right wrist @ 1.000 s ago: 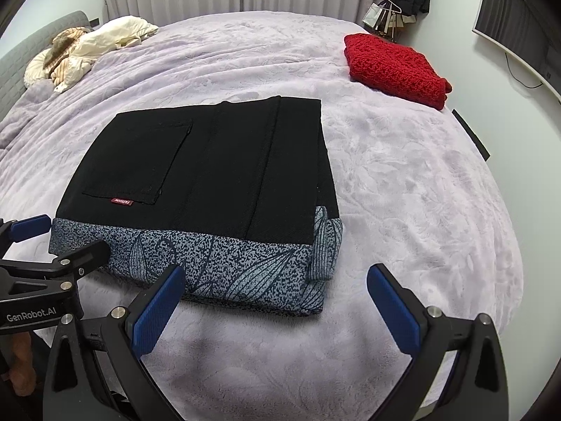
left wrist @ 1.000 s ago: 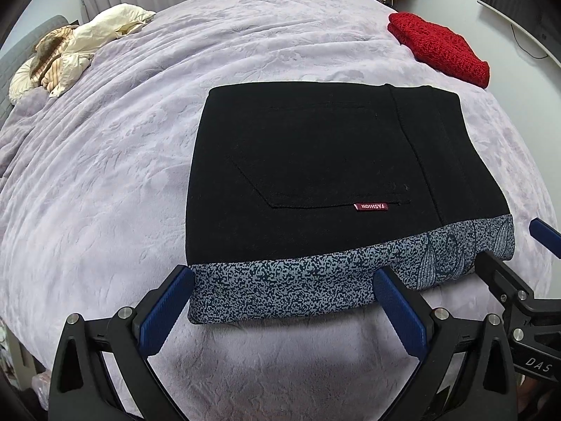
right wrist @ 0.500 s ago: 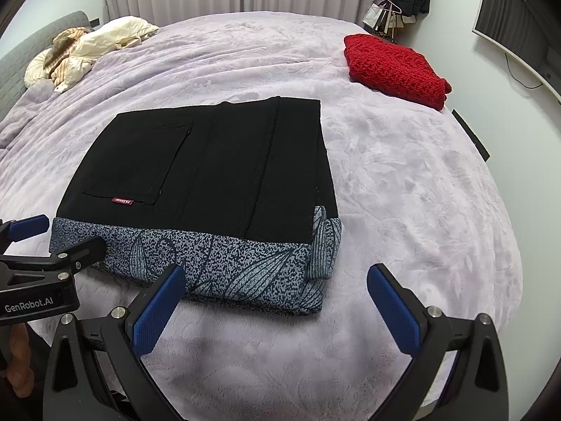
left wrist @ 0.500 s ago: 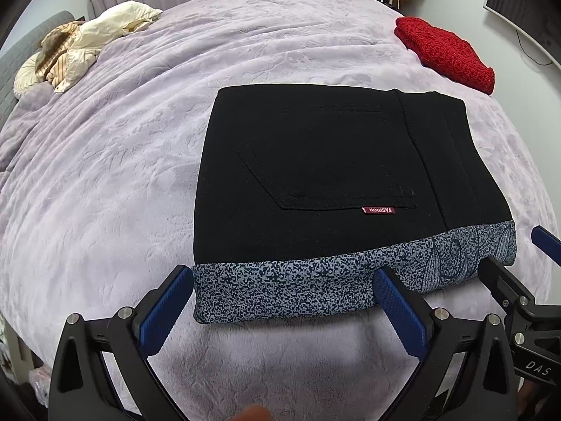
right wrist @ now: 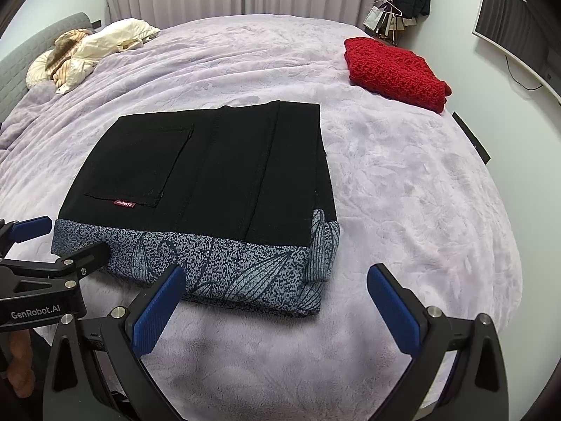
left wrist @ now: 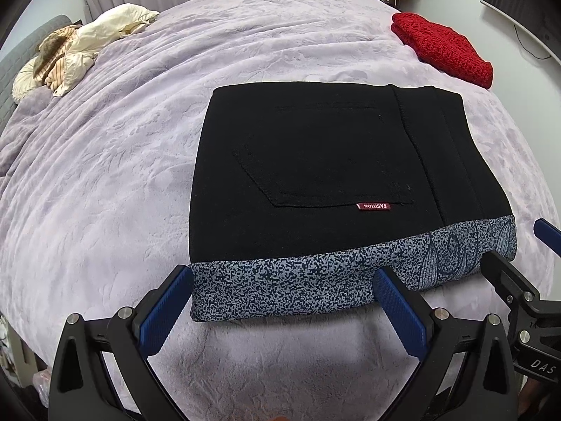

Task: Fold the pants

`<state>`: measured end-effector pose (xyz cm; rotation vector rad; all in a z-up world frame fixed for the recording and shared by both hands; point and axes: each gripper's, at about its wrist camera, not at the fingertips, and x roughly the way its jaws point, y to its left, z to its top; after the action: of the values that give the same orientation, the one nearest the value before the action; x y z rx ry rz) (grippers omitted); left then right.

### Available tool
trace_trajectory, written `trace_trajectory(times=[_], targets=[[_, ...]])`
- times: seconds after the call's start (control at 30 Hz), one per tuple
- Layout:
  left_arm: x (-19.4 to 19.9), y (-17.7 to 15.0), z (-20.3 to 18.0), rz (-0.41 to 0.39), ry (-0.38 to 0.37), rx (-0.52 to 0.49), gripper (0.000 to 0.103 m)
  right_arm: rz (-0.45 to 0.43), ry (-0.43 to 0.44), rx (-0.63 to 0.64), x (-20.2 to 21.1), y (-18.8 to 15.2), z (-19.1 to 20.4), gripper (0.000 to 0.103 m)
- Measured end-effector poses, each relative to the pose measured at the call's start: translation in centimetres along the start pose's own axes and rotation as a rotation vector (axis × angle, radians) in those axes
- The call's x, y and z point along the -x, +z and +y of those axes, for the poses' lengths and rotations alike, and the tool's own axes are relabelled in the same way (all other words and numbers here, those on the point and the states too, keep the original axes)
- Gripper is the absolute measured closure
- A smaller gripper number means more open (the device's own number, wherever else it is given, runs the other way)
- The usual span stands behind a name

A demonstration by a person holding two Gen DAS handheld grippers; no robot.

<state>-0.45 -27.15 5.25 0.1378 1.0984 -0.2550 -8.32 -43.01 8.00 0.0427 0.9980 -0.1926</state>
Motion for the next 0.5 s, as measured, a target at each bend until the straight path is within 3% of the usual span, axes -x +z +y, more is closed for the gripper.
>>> trace_trajectory(times=[0.5], targets=[[-0.1,0.2,-1.1,0.008,-0.007,-0.005,0.000,-0.011,0.006,-0.001,0.1,0.1,-0.4,0.000]])
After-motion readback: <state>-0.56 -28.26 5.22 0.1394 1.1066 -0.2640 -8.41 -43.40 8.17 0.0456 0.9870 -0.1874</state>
